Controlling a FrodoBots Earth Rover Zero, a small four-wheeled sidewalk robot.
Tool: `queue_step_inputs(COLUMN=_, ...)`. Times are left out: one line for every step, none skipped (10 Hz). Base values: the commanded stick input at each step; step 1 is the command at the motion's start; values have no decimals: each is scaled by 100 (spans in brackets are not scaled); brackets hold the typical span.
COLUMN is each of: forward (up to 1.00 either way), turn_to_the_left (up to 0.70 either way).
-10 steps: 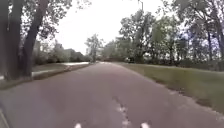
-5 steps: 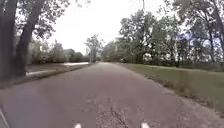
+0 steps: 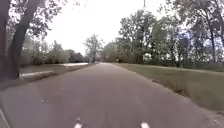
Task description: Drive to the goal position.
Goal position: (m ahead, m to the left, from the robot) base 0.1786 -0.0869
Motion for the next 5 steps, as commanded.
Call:
queue_step_inputs(forward=100, turn_to_the_left=0)
queue_step_inputs(forward=100, turn_to_the_left=0)
queue_step_inputs(forward=100, turn_to_the_left=0)
queue_step_inputs(forward=100, turn_to_the_left=0)
queue_step_inputs(forward=100, turn_to_the_left=0)
